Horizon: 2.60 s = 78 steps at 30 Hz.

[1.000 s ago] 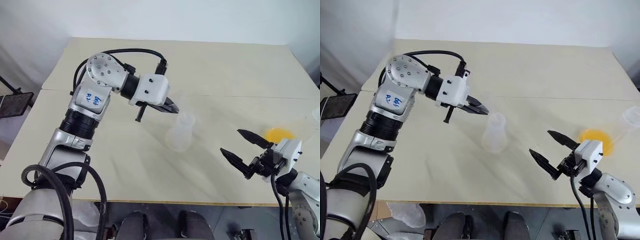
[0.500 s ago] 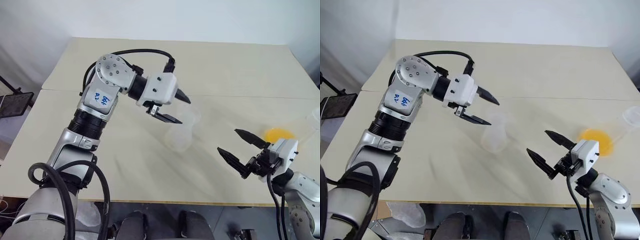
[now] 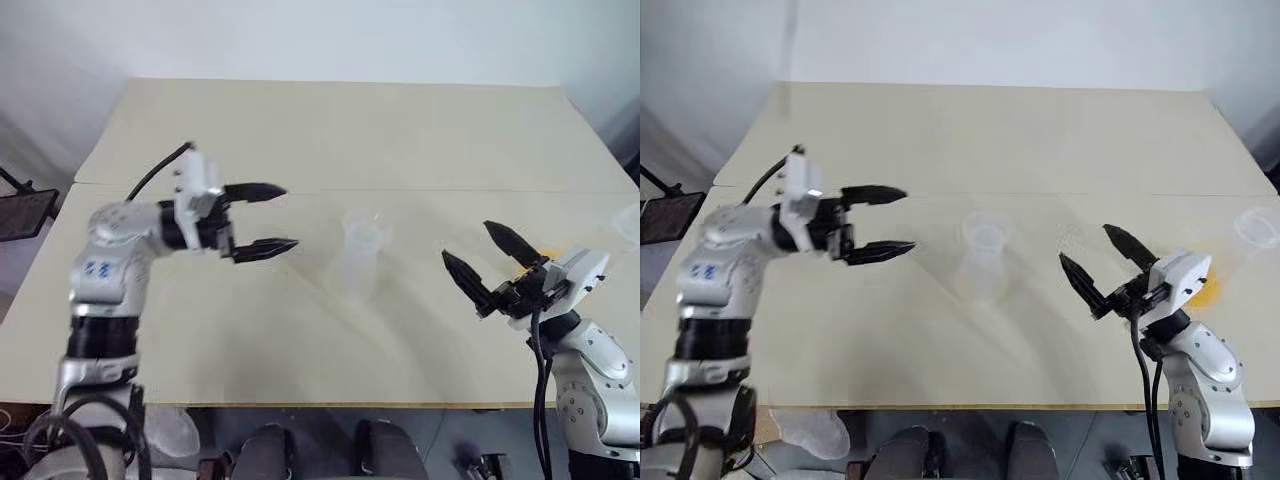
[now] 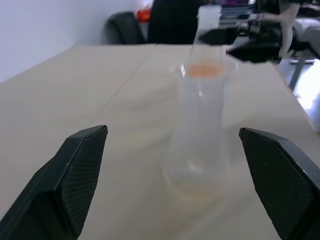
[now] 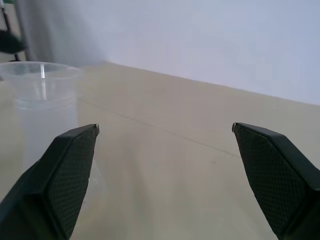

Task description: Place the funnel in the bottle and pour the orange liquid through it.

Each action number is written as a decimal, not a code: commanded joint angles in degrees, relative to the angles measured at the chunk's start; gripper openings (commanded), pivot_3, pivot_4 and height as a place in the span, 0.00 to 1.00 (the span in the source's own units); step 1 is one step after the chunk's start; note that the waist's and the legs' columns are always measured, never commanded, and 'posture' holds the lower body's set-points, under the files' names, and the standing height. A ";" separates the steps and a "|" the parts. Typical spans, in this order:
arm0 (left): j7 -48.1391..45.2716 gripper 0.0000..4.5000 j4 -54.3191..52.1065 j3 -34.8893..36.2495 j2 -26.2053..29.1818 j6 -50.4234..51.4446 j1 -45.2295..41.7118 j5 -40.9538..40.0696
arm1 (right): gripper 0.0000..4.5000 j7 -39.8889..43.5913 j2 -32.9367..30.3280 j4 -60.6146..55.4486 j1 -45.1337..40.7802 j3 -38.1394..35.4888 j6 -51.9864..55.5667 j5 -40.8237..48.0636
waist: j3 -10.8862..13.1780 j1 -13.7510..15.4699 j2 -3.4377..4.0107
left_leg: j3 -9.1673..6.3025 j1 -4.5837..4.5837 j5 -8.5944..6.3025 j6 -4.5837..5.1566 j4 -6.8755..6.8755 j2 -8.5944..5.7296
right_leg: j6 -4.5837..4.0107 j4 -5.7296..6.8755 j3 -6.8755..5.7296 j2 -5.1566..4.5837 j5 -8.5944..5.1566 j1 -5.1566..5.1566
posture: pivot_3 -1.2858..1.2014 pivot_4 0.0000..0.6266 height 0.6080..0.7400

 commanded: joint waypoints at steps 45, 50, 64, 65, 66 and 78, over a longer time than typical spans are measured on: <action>17.34 1.00 -25.12 -8.58 -7.05 -2.16 21.00 -4.91 | 1.00 -15.70 -11.39 16.31 -3.69 -19.75 11.64 4.53 | -0.41 0.63 0.68 | 0.53 0.17 -0.07 0.08 -0.09 -0.03 | 0.01 -0.28 0.72 0.18 0.00 -0.03 | 0.52 0.24 1.00; 18.12 1.00 -25.22 -8.69 -7.05 -2.15 20.43 -4.89 | 1.00 -15.37 -11.60 19.73 -7.44 -19.05 10.97 2.23 | -0.41 0.75 0.68 | 0.51 0.15 -0.07 0.08 -0.09 -0.05 | 0.01 -0.27 0.71 0.17 0.00 -0.03 | 0.52 0.24 1.00; 18.87 1.00 -24.69 -9.52 -7.54 -2.75 19.39 -4.32 | 0.77 -13.80 -10.85 24.33 -12.50 -18.34 7.75 -0.98 | -0.41 0.66 0.68 | 0.53 0.14 -0.07 0.08 -0.09 -0.04 | 0.01 -0.29 0.71 0.19 0.01 -0.04 | 0.52 0.24 1.00; 18.94 1.00 -24.61 -9.54 -7.58 -2.83 19.24 -4.25 | 0.71 -13.74 -10.56 24.18 -12.37 -18.20 7.55 -1.06 | -0.41 0.62 0.68 | 0.54 0.14 -0.07 0.08 -0.09 -0.04 | 0.01 -0.29 0.71 0.19 0.01 -0.04 | 0.52 0.24 1.00; 19.02 1.00 -24.59 -9.54 -7.60 -2.91 19.16 -4.19 | 0.63 -13.72 -10.31 24.02 -12.24 -18.11 7.41 -1.11 | -0.41 0.60 0.68 | 0.55 0.14 -0.07 0.08 -0.09 -0.03 | 0.01 -0.29 0.71 0.19 0.01 -0.04 | 0.52 0.24 1.00; 19.95 1.00 -23.29 -8.57 -7.89 -3.63 18.49 -4.38 | 0.55 -13.82 -11.30 11.76 -17.05 -9.42 11.73 -0.99 | -0.32 -0.31 0.85 | 0.57 0.14 -0.05 0.04 -0.11 0.02 | 0.01 -0.29 0.72 0.21 0.00 -0.08 | 0.52 0.24 1.00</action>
